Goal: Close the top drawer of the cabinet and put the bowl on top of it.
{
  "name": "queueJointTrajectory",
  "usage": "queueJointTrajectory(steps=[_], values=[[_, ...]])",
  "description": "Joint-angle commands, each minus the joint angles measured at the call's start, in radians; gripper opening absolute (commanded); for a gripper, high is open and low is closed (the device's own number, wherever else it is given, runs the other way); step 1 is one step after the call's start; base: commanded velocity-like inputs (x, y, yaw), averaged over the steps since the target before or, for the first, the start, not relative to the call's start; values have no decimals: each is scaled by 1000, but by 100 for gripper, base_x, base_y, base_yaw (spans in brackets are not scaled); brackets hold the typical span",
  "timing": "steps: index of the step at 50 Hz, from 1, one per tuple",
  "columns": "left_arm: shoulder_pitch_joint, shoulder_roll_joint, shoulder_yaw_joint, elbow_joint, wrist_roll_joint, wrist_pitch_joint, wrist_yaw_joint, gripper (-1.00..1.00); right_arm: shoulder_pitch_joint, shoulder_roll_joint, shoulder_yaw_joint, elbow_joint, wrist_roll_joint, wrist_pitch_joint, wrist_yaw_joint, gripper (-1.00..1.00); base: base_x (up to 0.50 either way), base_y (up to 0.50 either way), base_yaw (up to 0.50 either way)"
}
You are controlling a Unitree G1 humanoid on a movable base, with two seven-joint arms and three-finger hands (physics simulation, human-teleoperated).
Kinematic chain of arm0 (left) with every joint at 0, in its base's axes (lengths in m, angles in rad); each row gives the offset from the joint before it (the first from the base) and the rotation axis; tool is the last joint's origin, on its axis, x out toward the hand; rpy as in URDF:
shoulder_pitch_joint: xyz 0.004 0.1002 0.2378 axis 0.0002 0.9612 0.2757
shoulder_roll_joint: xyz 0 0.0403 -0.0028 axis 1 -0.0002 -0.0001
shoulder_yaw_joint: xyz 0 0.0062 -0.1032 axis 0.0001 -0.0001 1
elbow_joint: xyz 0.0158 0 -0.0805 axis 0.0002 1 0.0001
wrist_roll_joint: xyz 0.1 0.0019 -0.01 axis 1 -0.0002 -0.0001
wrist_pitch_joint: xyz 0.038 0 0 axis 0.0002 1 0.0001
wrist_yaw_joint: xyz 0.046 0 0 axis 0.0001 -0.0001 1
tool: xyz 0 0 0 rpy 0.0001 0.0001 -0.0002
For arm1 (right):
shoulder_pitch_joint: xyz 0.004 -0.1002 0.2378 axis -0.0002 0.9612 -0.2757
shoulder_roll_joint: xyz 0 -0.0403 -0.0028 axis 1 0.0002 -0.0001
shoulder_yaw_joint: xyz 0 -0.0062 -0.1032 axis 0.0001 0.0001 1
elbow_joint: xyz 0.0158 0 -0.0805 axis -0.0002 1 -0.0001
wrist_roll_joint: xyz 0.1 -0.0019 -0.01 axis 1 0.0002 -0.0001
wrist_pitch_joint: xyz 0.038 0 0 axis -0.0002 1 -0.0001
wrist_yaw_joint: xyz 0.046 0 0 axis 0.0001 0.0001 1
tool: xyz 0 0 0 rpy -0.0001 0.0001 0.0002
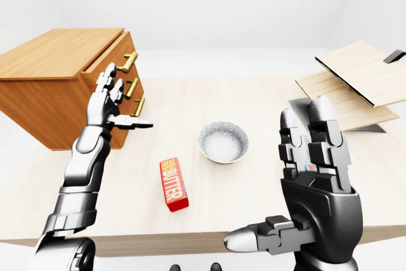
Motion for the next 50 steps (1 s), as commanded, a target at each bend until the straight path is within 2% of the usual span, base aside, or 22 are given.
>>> queueJointTrajectory(steps=[1,20,50], values=[[-34,23,13,16,-49,0,-5,100,11,3,-5,-7,13,0,12,100,0,0,0],[-82,62,35,38,-114,0,-13,100,33,-1,3,-7,22,0,14,100,0,0,0],[-84,119,64,64,-106,0,-17,100,38,-15,29,-7,10,0,-2,100,0,0,0]])
